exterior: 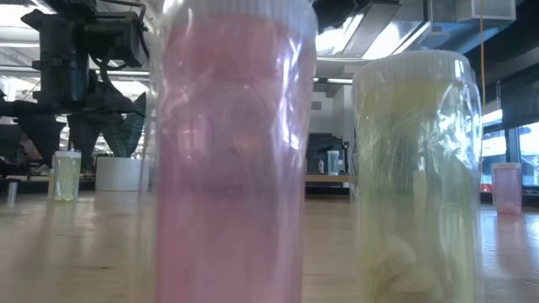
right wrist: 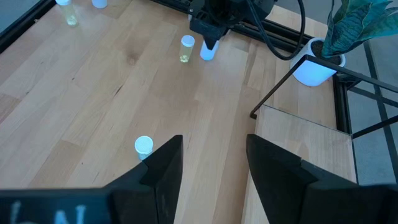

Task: Pick and place medicine bottles onto shelf by color
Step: Put the center white pill bottle on the shelf

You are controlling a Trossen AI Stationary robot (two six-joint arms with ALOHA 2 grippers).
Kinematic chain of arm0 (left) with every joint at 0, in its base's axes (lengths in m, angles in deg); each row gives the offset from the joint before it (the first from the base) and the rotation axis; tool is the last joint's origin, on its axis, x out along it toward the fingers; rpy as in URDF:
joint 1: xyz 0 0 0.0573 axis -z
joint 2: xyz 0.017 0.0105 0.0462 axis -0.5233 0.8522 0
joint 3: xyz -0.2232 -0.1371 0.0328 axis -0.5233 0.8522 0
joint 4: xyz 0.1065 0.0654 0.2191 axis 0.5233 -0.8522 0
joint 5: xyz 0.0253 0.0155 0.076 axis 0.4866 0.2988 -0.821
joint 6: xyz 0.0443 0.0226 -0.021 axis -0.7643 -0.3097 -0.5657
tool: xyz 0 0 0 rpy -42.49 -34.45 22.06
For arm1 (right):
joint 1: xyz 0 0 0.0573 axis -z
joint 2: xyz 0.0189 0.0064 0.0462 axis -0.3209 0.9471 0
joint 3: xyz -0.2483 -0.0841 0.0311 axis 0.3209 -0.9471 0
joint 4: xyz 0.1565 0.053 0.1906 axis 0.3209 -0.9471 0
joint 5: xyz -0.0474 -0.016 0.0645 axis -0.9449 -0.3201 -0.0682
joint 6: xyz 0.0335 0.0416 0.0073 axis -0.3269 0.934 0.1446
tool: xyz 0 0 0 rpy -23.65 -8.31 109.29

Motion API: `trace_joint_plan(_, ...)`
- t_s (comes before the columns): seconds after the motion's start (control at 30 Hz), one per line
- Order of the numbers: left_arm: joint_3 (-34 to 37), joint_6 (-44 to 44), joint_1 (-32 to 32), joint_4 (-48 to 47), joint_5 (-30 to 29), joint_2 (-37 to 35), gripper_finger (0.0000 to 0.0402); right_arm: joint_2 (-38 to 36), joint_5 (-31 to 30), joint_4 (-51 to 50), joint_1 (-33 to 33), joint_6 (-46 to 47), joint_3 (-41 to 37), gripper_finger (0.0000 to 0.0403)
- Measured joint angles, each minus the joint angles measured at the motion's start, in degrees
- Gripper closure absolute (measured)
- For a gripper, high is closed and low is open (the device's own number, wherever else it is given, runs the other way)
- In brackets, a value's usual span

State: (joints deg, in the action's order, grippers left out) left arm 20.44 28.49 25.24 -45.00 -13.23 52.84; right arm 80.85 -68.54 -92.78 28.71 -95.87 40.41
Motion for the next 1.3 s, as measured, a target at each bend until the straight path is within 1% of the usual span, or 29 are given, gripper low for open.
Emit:
trace_joint_plan(0.3, 0.0, -0.48, 0.0, -0.04, 0.03, -0.02, 0.0253, 0.0, 0.02, -0.01, 0.01, -0.02, 0.02, 0.0224)
trace_joint_plan(0.47, -0.09, -1.94, 0.0, -0.07, 0.05, -0.07, 0.0281, 0.0, 0.02, 0.01, 0.0, 0.01, 0.0, 0.0224)
trace_joint_plan(0.87, -0.08, -3.58, 0.0, -0.05, 0.07, -0.07, 0.028, 0.0, 0.01, 0.0, 0.0, 0.01, 0.0, 0.0224)
trace_joint_plan(1.03, -0.35, -6.09, 0.0, -0.4, 0.0, 0.03, 0.028, 0.0, 0.02, 0.01, 0.01, 0.01, 0.0, 0.0224)
trace_joint_plan(1.3, -5.99, -10.19, -0.04, -2.86, -0.17, 0.04, 0.028, 0.0, 0.02, -0.02, 0.01, -0.02, 0.0, 0.0224)
